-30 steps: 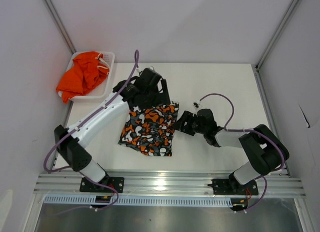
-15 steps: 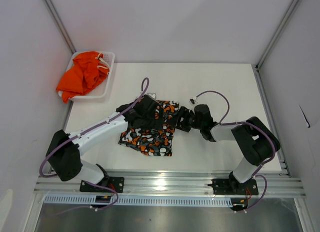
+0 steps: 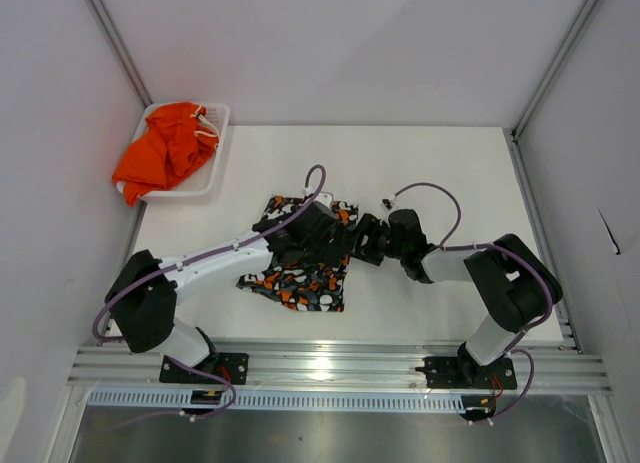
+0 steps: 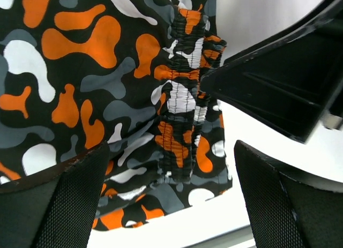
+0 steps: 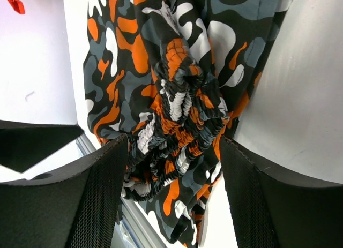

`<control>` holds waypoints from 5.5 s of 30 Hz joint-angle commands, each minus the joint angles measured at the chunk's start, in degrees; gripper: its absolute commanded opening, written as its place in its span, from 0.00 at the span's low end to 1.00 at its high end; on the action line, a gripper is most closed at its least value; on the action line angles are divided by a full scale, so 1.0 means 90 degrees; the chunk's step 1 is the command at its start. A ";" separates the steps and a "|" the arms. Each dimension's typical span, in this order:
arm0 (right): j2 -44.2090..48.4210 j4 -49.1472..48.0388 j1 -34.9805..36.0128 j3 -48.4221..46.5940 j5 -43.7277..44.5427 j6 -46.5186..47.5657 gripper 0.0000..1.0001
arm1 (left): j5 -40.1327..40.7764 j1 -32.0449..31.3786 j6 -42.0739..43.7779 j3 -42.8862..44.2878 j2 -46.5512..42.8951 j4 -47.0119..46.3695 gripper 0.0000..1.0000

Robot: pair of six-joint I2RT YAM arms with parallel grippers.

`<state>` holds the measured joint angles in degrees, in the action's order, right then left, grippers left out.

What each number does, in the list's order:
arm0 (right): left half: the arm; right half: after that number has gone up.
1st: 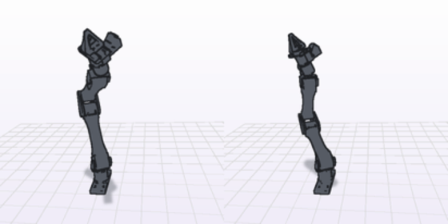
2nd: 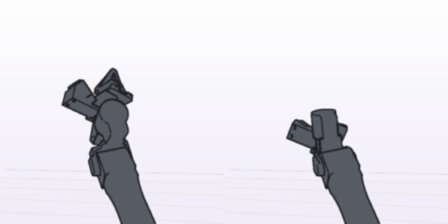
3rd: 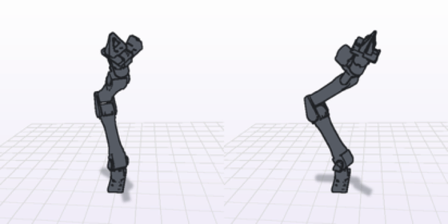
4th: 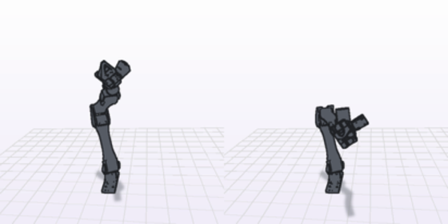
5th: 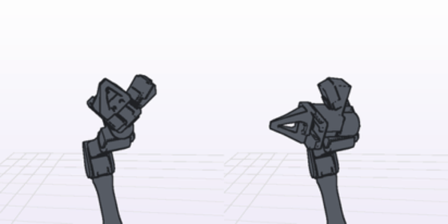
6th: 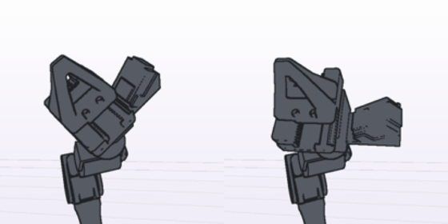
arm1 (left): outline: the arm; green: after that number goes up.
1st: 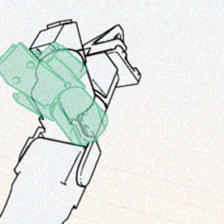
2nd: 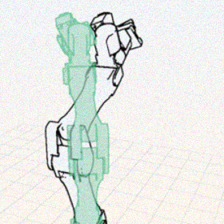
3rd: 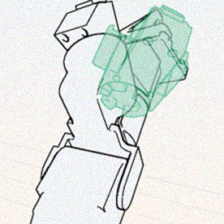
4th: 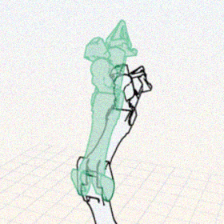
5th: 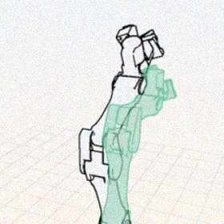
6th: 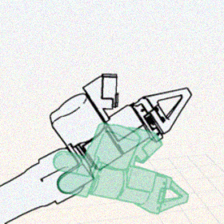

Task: Fold and stack the shorts
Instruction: Fold the shorts

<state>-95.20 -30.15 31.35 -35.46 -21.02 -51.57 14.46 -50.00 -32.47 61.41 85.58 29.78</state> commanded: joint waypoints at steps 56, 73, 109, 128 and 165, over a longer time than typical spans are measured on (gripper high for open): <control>-0.0057 0.0060 0.0334 -0.0259 0.0265 -0.0881 0.75 | 0.0854 -0.0187 -0.0299 -0.1442 0.0296 -0.1766 0.55; -0.1033 -0.0663 0.0422 -0.0630 0.0118 -0.1291 0.65 | 0.0815 -0.0353 -0.0133 -0.1628 -0.0124 -0.1952 0.53; -0.0780 0.0978 0.0832 -0.1305 0.0382 -0.0607 0.57 | 0.1099 -0.0538 -0.0015 -0.1559 -0.0173 -0.1766 0.53; -0.1337 -0.0068 0.1096 -0.1147 0.0216 -0.1126 0.14 | 0.1060 -0.0646 -0.0103 -0.1745 -0.0436 -0.1815 0.54; -0.1083 0.1133 0.0930 -0.2026 0.0089 -0.0549 0.00 | 0.1509 -0.1769 -0.1050 -0.2838 -0.0359 -0.2878 0.41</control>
<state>-106.94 -19.94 40.07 -51.68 -19.55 -57.89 25.56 -65.56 -38.39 34.24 81.52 5.19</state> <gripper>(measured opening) 0.141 0.411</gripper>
